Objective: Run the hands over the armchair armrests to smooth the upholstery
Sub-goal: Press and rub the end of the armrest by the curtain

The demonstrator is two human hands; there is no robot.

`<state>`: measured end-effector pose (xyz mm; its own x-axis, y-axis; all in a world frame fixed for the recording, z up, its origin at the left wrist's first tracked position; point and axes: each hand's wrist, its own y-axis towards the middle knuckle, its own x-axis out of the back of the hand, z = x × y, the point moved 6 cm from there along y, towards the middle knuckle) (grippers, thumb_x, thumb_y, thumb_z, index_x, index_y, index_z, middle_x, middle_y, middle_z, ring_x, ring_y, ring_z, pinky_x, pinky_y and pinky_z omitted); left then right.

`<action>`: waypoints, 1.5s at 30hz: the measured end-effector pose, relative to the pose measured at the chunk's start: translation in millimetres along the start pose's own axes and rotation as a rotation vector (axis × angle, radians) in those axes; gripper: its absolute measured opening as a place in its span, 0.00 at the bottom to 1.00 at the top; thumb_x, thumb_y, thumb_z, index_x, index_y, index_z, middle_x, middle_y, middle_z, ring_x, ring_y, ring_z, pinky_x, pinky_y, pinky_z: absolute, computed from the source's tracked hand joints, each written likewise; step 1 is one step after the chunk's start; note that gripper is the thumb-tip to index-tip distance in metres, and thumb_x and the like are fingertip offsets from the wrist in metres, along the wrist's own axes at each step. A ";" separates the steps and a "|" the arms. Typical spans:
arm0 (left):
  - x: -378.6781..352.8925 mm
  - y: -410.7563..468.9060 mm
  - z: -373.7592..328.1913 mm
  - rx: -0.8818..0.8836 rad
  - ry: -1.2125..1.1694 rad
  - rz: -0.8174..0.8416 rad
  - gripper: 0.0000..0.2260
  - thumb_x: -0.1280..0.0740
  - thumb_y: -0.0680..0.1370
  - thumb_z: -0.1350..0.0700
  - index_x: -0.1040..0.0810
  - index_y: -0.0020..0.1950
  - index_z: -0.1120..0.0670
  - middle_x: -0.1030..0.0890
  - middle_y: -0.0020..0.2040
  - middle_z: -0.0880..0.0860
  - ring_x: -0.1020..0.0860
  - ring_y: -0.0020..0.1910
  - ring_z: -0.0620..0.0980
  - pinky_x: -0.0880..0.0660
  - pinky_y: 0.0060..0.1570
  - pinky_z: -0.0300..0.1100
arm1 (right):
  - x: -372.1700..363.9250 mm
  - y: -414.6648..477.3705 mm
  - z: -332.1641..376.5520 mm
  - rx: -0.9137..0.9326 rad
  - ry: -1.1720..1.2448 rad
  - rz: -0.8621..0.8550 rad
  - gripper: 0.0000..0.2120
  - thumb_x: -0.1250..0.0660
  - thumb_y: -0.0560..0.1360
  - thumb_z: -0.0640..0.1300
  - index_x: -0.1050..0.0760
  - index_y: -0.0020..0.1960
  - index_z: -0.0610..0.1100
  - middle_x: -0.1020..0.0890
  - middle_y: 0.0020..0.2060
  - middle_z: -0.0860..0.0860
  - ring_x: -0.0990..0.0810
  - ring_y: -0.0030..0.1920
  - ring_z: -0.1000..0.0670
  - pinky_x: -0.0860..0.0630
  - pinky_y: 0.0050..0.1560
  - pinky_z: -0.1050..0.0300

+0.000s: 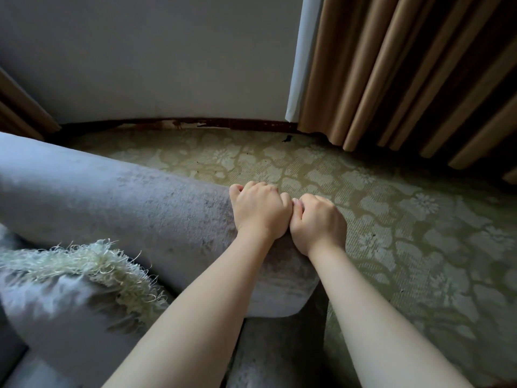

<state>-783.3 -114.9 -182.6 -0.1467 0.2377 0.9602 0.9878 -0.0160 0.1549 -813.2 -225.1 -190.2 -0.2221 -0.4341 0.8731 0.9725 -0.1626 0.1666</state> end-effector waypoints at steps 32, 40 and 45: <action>4.3 -28.3 -16.9 -0.019 -0.026 -0.088 0.17 0.47 0.75 0.49 0.31 0.28 0.52 0.22 0.36 0.51 0.34 0.38 0.50 0.43 0.48 0.48 | 14.8 -24.2 -15.2 -0.022 -0.034 -0.031 0.16 0.47 0.78 0.51 0.30 0.37 0.45 0.20 0.41 0.43 0.29 0.38 0.42 0.40 0.36 0.55; 13.1 -46.2 -20.8 -0.080 0.055 -0.136 0.17 0.47 0.78 0.46 0.29 0.33 0.53 0.19 0.43 0.54 0.26 0.46 0.55 0.43 0.46 0.49 | 21.4 -39.8 -15.7 -0.030 0.017 0.001 0.20 0.49 0.78 0.53 0.24 0.48 0.41 0.20 0.48 0.41 0.24 0.49 0.40 0.38 0.41 0.54; 7.5 -61.2 -34.8 -0.088 0.017 -0.107 0.17 0.46 0.77 0.48 0.28 0.33 0.52 0.18 0.43 0.52 0.26 0.46 0.53 0.41 0.51 0.49 | 26.9 -55.1 -32.7 -0.037 0.015 -0.006 0.19 0.48 0.79 0.52 0.25 0.45 0.41 0.20 0.45 0.42 0.26 0.45 0.41 0.39 0.39 0.55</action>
<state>-846.6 -145.9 -176.8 -0.2526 0.2265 0.9407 0.9582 -0.0763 0.2757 -875.0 -256.8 -190.9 -0.2297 -0.4464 0.8648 0.9679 -0.1981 0.1548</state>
